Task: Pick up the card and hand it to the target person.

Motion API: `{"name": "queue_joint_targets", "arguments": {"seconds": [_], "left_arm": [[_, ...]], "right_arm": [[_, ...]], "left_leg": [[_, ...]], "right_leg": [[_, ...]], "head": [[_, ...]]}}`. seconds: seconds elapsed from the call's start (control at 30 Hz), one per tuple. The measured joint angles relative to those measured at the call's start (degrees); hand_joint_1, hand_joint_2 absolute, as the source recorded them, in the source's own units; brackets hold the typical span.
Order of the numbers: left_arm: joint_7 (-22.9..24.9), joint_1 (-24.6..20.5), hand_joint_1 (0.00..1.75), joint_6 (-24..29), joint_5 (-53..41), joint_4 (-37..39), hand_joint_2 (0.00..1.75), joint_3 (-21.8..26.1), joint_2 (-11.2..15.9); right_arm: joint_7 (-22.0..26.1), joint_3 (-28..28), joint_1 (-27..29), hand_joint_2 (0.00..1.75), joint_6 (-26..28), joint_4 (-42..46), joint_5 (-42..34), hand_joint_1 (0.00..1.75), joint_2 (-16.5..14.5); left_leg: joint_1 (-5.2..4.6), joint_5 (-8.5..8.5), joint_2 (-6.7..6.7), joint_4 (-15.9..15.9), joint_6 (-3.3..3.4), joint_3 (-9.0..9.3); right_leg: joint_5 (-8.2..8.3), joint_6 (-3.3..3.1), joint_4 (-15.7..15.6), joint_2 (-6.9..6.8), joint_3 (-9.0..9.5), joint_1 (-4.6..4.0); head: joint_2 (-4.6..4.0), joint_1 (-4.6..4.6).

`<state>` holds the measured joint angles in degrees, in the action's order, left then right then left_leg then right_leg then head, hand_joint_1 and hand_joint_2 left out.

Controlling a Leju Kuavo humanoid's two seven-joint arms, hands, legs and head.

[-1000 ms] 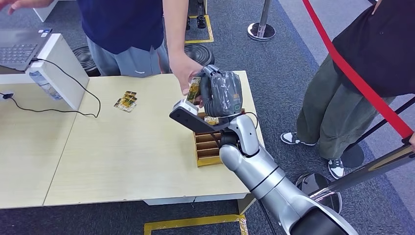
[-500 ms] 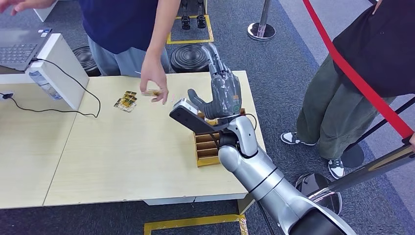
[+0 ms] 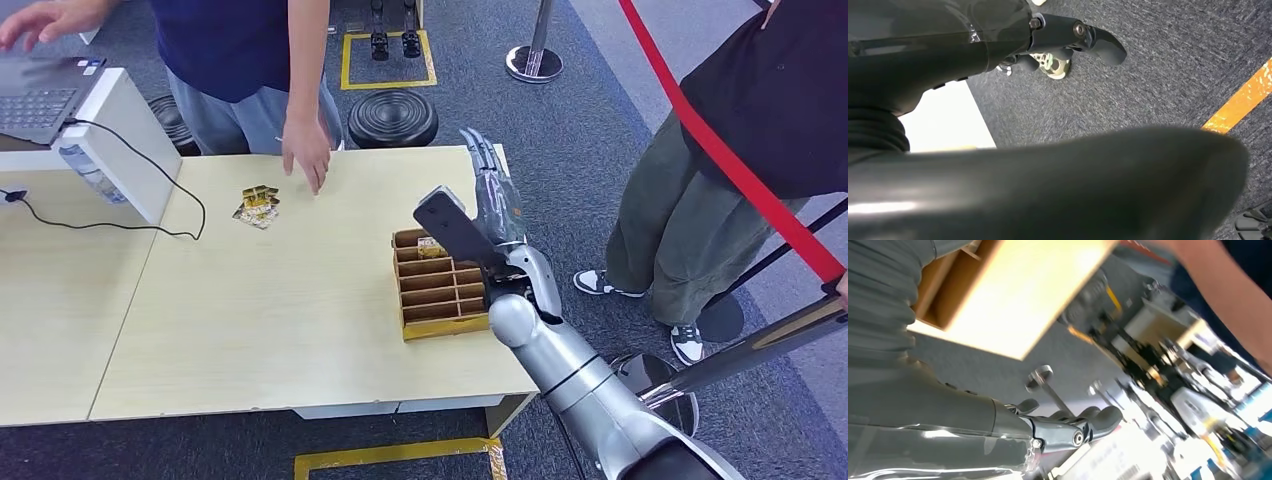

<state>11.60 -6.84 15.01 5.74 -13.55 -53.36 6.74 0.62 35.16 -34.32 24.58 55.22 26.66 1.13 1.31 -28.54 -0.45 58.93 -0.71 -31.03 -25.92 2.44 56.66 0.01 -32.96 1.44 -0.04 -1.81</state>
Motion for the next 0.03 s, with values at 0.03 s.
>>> {"name": "queue_joint_targets", "arguments": {"seconds": [0.03], "left_arm": [[0.03, 0.04, 0.0, -0.1, 0.06, 0.0, 0.0, 0.1, 0.05]], "right_arm": [[0.07, -0.27, 0.39, 1.75, -0.73, 0.2, -0.93, 0.0, 0.43]], "left_leg": [[0.0, 0.0, 0.0, 0.0, 0.0, 0.0]], "right_leg": [[0.0, 0.0, 0.0, 0.0, 0.0, 0.0]], "head": [[0.0, 0.0]]}}
